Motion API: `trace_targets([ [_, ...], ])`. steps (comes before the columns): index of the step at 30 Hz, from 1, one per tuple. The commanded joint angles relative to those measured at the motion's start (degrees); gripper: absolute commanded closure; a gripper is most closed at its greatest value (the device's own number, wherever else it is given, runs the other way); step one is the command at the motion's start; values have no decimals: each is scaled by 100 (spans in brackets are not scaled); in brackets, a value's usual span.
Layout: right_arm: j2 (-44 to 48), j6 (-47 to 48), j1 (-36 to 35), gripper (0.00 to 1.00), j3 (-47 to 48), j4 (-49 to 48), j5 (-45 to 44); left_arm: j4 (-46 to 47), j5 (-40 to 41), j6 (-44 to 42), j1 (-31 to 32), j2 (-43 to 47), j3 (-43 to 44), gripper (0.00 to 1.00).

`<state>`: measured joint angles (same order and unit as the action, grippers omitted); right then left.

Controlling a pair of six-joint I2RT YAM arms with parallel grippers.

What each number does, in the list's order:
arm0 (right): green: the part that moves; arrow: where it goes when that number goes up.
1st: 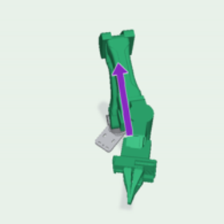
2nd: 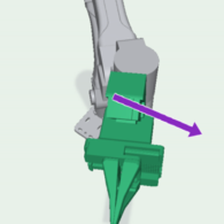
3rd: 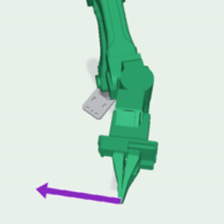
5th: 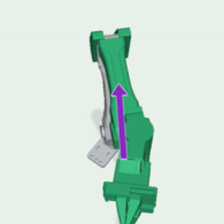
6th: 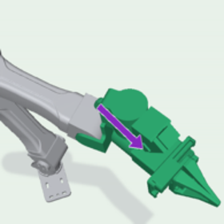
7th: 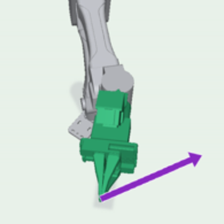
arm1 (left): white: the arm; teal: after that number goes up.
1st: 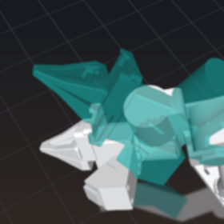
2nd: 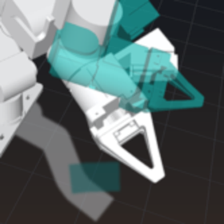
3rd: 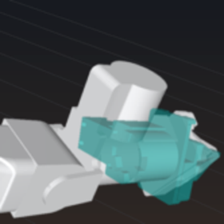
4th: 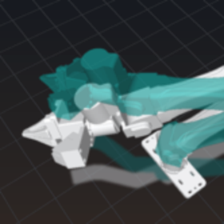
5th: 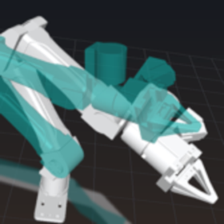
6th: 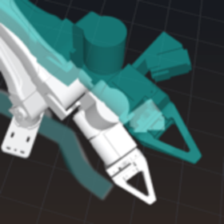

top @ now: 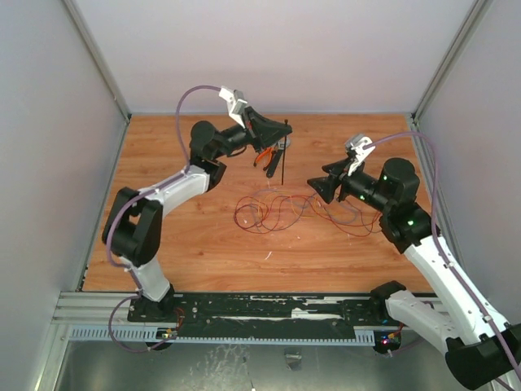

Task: Zip-tie the wires
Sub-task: Pick up the ribbon at the center of the board, then move the cable to the center of the board.

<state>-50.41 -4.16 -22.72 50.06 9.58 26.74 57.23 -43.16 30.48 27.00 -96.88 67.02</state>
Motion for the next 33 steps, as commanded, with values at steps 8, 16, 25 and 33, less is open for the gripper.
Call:
trace_targets([
  [8, 160, 272, 49, 41, -65, 258, -416, 596, 505, 132, -72, -1755, 1373, 100],
  [16, 116, 323, 64, 40, -108, 229, -457, 903, 654, 385, -74, -2806, 2023, 100],
  [25, -53, 298, 93, 39, -159, 246, -404, 957, 757, 330, -47, -3373, 2149, 100],
  [33, -118, 232, 140, 39, -225, 248, -433, 1219, 835, 411, 45, -3458, 1878, 100],
])
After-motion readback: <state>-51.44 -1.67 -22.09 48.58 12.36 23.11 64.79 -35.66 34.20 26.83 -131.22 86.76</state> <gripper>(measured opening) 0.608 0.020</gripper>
